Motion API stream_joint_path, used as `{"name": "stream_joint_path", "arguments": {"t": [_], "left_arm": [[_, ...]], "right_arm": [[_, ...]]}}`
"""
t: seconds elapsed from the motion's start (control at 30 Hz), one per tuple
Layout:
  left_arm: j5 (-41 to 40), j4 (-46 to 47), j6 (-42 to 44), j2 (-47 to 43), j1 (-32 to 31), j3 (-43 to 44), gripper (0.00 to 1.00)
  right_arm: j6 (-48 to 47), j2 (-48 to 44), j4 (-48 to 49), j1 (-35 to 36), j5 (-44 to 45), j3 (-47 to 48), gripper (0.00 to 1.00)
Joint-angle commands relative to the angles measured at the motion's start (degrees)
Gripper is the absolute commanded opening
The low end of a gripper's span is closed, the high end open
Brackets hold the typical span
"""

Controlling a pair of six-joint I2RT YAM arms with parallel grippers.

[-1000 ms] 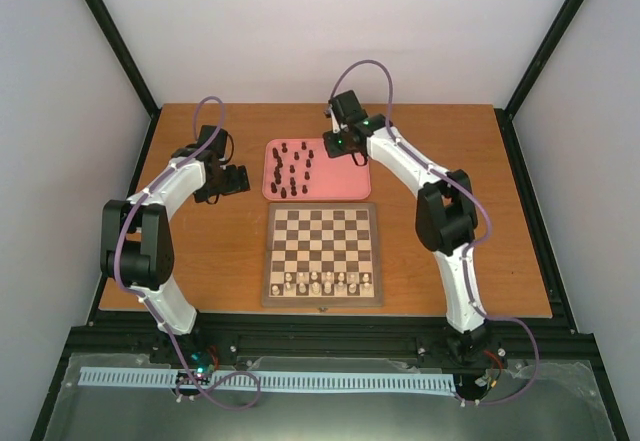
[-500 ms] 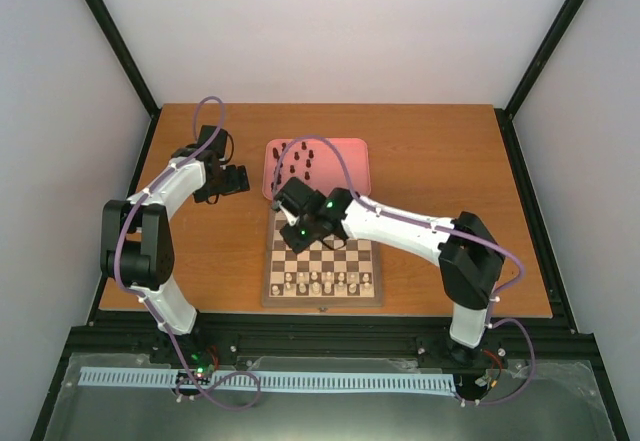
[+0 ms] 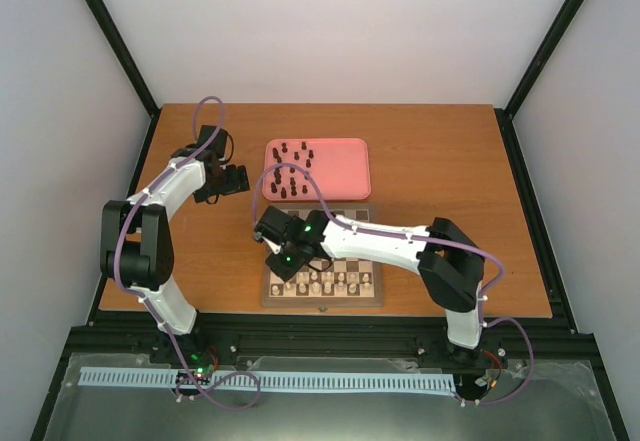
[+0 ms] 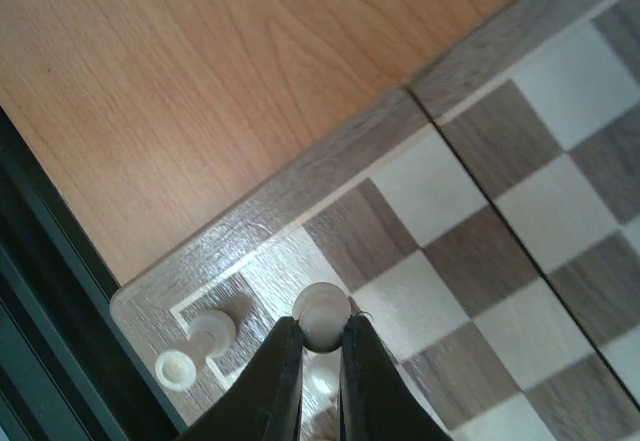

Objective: Set up the chess pieces on the board
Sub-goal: Place the chess piece on the chessboard.

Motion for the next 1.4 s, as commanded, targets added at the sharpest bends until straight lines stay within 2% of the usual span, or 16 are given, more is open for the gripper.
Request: {"name": "stream_joint_path", "arguments": {"t": [0.0, 0.37, 1.37], "left_arm": [[0.7, -0.4, -0.1, -2.3, -0.2, 2.1, 1.0], [1.4, -0.1, -0.5, -2.7, -0.2, 1.9, 1.0], [1.2, -0.3, -0.2, -3.1, -0.2, 1.9, 1.0]], "right_arm": [[-2.0, 3.1, -1.9, 1.9, -0.9, 3.4, 0.06], [-2.8, 6.5, -4.8, 2.4, -2.3, 5.5, 0.06], [-3.6, 9.7, -4.4, 2.6, -2.3, 7.5, 0.11]]}}
